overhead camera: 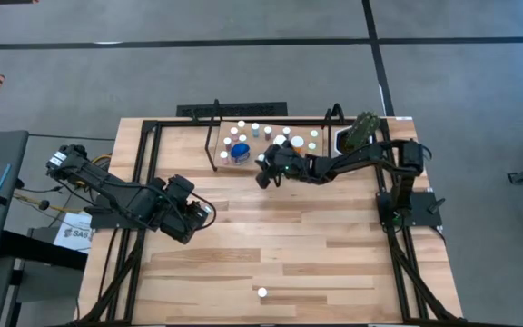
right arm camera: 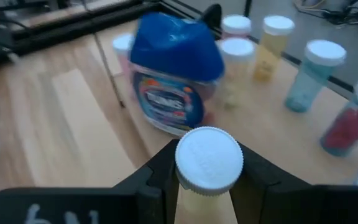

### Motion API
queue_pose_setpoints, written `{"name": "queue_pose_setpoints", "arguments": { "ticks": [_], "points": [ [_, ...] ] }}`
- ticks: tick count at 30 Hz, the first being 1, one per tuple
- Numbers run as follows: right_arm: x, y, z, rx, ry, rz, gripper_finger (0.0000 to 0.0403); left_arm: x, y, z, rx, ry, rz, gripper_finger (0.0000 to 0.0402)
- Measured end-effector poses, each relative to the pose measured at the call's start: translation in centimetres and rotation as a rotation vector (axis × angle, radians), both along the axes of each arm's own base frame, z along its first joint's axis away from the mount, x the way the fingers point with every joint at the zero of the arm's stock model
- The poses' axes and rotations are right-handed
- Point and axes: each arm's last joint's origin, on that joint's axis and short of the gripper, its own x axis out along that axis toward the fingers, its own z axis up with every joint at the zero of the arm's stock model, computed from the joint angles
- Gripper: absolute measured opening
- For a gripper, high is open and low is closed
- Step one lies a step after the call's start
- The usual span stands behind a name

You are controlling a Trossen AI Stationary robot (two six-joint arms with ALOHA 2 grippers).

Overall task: Pick and place medicine bottles onto shelf by color
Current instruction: Put the yellow pill bottle on the shelf

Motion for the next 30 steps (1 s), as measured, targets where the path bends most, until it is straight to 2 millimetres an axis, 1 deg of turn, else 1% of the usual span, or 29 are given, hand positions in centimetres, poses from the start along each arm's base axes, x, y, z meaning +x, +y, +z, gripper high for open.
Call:
{"name": "queue_pose_setpoints", "arguments": {
  "ticks": [14, 23, 30],
  "points": [
    [-0.4, -1.2, -0.3, 0.080, -0.036, -0.082, 0.0132, 0.0, 0.0, 0.0, 0.000, 0.000, 0.000, 0.0214],
    [-0.6, -1.1, -0.7, 0.077, 0.028, -0.074, 0.0134, 0.0, 0.0, 0.0, 0.005, 0.006, -0.012, 0.0214],
    [-0.7, -1.4, -0.7, 0.066, 0.035, -0.073, 0.0134, 0.0, 0.0, 0.0, 0.006, 0.006, -0.012, 0.0214]
  ]
}}
